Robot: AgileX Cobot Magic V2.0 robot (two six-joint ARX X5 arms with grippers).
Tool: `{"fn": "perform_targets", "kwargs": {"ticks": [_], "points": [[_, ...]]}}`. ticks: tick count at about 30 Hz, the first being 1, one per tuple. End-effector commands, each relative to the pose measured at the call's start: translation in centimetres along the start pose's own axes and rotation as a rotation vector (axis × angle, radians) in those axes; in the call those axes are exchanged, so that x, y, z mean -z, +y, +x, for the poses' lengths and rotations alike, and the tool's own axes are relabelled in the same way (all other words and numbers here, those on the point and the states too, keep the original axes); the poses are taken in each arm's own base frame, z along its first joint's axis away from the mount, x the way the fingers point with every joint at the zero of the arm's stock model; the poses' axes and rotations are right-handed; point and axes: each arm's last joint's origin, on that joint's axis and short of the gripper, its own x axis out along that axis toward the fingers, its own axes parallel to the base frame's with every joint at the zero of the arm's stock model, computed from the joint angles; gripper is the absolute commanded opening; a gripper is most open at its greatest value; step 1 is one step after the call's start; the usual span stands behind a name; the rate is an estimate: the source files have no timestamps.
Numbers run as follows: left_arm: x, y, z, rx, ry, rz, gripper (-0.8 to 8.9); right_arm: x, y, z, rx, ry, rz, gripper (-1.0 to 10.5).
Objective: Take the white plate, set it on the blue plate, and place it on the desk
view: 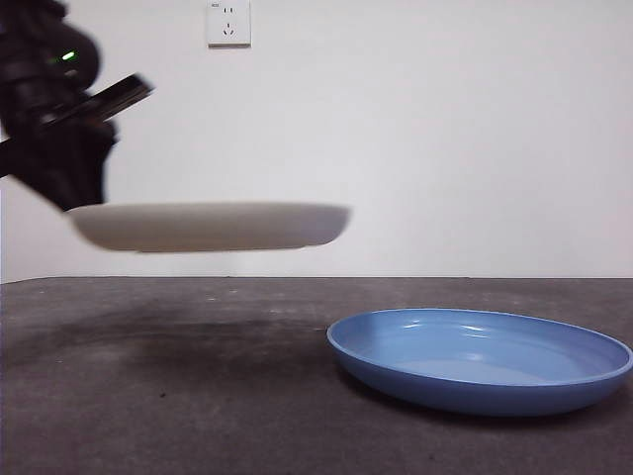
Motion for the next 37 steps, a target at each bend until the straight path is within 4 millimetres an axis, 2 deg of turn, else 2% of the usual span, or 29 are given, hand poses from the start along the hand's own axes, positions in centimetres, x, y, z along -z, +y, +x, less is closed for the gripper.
{"fn": "perform_targets", "kwargs": {"ticks": [1, 6, 10, 23, 29, 37], "points": [[-0.4, -2.6, 0.1, 0.017, -0.015, 0.041, 0.1, -0.8, 0.6, -1.2, 0.047, -0.031, -0.043, 5.6], [-0.3, -6.4, 1.5, 0.045, -0.028, 0.13, 0.1, -1.6, 1.3, -2.6, 0.089, -0.058, -0.075, 5.6], [-0.5, -8.7, 3.2, 0.053, 0.005, 0.173, 0.1, -1.8, 1.7, -3.2, 0.089, -0.063, -0.087, 5.6], [-3.6, -14.2, 11.2, 0.042, 0.138, 0.273, 0.1, -1.2, 1.7, -3.3, 0.086, -0.007, -0.062, 5.6], [-4.0, -14.8, 13.4, -0.014, 0.164, 0.284, 0.1, -1.2, 1.7, -3.3, 0.086, -0.006, -0.062, 5.6], [-4.2, -14.9, 13.9, -0.065, 0.12, 0.312, 0.1, -1.2, 1.7, -3.3, 0.086, -0.007, -0.062, 5.6]]}}
